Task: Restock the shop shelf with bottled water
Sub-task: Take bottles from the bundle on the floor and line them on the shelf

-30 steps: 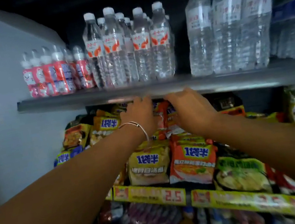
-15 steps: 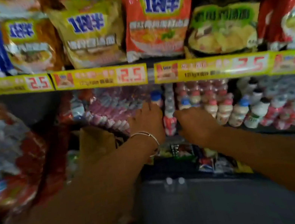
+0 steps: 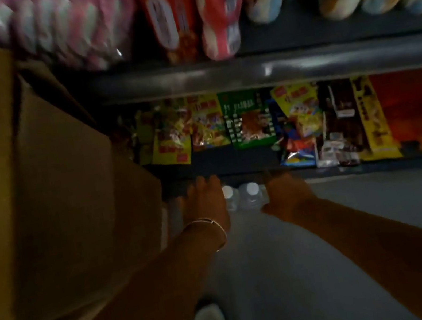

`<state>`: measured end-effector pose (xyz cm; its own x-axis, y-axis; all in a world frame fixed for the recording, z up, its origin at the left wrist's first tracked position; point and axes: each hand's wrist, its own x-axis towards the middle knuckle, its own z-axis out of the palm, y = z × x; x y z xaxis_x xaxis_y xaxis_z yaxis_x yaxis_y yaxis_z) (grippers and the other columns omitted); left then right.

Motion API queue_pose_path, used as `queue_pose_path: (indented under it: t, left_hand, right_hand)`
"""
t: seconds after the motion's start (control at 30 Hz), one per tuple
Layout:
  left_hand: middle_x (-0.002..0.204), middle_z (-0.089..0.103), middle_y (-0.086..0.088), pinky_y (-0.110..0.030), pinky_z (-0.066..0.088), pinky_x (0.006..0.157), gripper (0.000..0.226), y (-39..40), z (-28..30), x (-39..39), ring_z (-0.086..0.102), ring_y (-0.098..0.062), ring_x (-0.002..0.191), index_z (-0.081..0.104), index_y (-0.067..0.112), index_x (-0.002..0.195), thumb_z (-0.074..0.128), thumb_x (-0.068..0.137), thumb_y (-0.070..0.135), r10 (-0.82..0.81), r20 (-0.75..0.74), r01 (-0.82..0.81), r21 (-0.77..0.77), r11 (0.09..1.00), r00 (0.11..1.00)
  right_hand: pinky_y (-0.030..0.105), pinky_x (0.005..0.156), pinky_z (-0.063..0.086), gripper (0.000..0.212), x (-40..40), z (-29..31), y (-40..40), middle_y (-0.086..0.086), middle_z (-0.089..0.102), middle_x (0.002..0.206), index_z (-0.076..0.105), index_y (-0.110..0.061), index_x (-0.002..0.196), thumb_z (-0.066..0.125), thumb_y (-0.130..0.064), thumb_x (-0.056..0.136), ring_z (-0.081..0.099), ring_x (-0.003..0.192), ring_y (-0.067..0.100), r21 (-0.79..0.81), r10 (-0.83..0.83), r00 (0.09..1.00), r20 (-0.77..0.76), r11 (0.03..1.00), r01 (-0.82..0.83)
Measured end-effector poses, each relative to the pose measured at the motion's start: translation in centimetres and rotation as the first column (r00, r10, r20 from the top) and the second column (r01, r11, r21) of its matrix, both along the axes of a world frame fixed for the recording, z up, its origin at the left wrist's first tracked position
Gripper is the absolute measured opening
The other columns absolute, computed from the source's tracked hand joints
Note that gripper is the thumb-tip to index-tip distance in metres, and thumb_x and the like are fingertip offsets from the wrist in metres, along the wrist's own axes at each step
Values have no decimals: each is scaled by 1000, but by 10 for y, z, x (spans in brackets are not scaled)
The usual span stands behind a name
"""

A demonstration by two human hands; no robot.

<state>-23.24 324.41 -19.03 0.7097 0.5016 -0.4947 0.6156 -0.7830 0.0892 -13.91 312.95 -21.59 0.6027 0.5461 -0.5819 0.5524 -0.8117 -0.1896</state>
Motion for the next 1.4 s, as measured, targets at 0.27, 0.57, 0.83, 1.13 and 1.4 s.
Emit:
queue_pose_path:
  t: [0.27, 0.57, 0.83, 1.13, 1.4]
  left_hand:
    - [145, 26, -11, -44, 24, 109, 68, 22, -119, 12, 27, -30, 135, 21, 15, 143, 59, 86, 13, 21, -61, -19, 29, 999, 998]
    - [144, 27, -9, -45, 21, 109, 61, 27, -163, 16, 26, -29, 135, 27, 15, 139, 58, 87, 11, 17, -61, -13, 73, 997, 998]
    - [143, 28, -11, -44, 22, 109, 56, 21, -135, 10, 27, -30, 134, 30, 13, 136, 57, 87, 10, -16, -55, 21, 86, 996, 998]
    - [141, 30, -8, -45, 26, 107, 60, -6, 0, 12, 28, -29, 134, 32, 17, 136, 61, 84, 17, -74, -51, 77, 56, 995, 996]
    - [141, 42, -4, -38, 34, 107, 57, -5, 221, 13, 39, -25, 132, 43, 17, 133, 66, 81, 19, -185, 52, 187, -56, 981, 981]
  right_hand:
    - [41, 107, 35, 99, 24, -143, 7, 7, 37, 147, 19, -23, 148, 80, -29, 70, 30, 136, 32, 46, -197, 979, -54, 979, 200]
    - [39, 99, 40, 75, 24, -201, 13, 10, 43, 133, 44, -19, 130, 82, -24, 66, 40, 124, 30, 285, -236, 971, 30, 933, 218]
    - [34, 95, 40, 66, 8, -167, -2, 9, 53, 127, 48, -14, 122, 82, -24, 67, 47, 119, 25, 364, -211, 977, -12, 910, 201]
    - [31, 81, 46, 58, 8, 3, -30, 6, 60, 106, 53, -15, 101, 88, -25, 56, 58, 99, 22, 516, -139, 976, -167, 831, 207]
    - [3, 76, 42, 54, 14, 249, -39, -9, 61, 97, 58, -18, 110, 82, -6, 63, 57, 89, 2, 717, 43, 990, -136, 694, 68]
